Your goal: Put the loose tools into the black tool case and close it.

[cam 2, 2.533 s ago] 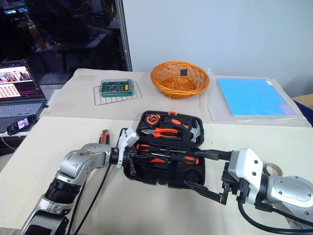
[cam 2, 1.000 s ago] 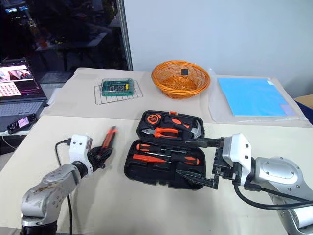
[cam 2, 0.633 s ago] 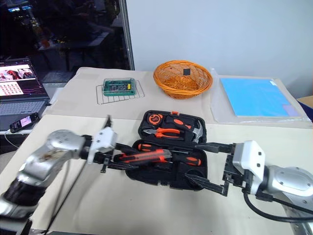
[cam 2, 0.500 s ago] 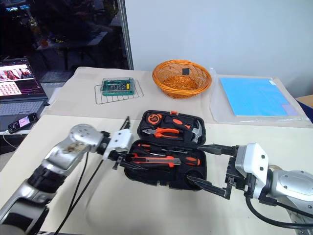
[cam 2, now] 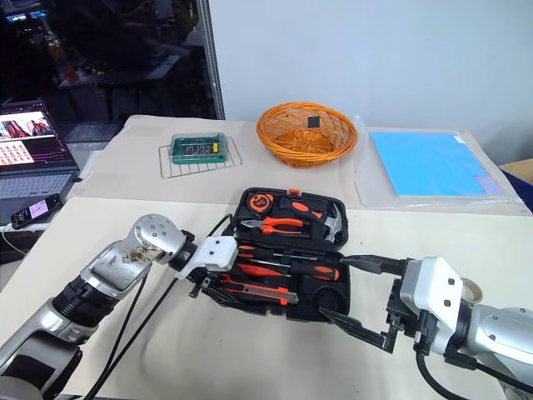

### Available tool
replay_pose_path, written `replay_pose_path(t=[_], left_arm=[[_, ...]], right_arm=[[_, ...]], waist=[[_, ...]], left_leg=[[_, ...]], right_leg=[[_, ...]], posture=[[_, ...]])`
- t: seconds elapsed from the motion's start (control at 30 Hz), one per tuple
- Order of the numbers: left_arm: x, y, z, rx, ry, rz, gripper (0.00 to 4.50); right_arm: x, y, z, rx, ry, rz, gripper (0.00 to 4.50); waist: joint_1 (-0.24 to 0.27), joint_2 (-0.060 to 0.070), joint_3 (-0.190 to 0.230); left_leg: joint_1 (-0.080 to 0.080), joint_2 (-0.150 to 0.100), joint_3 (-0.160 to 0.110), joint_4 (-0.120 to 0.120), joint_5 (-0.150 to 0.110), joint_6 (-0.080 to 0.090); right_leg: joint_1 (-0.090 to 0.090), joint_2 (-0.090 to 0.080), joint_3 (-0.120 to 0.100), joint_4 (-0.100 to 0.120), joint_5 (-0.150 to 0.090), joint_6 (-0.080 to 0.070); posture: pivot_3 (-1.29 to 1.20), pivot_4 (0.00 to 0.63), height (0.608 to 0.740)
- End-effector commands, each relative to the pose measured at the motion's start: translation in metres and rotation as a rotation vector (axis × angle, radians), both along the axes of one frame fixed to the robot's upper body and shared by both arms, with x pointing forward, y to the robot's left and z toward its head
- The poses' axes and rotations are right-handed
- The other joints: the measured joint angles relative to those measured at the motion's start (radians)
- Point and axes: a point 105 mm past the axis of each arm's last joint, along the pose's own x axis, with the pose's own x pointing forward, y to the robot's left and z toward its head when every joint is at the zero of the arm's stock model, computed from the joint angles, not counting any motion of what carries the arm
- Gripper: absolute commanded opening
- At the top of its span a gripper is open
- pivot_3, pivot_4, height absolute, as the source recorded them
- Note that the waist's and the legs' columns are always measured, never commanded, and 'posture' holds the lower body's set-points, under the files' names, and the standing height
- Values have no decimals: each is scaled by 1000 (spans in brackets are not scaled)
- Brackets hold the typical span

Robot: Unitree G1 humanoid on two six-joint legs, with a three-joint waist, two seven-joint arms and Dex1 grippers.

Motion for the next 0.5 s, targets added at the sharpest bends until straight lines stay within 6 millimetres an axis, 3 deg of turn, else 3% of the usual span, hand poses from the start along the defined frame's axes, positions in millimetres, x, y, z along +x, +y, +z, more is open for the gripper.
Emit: replay_pose_path(t=[0.03,0.23,0.3,0.43,0.5], left_arm=[[-3,-4,-3,19,-19,-12,1786],[-6,-12,-6,10,-7,-30,1786],[-1,-15,-2,-18,-31,-6,2791],[6,-22,32,-239,-26,46,4039],[8,-21,47,-374,77,124,3778]], right_arm=[[1,1,7,2,-35,5,4500],[1,0,7,-5,-28,16,4500],[0,-1,7,-9,-22,20,4500],[-2,-6,4,-36,-5,23,4500],[-2,-10,4,-40,-2,19,4500]], waist=[[1,0,0],[6,0,0],[8,0,0],[11,0,0],[10,0,0]], left_leg=[[0,0,0,0,0,0],[0,0,0,0,0,1],[0,0,0,0,0,1],[0,0,0,0,0,1],[0,0,0,1,0,1]], right_leg=[[0,0,0,0,0,0],[0,0,0,0,0,0],[0,0,0,0,0,0],[0,0,0,0,0,0],[0,0,0,0,0,0]], posture=[[0,150,740],[0,150,740],[0,150,740],[0,150,740],[0,150,740]])
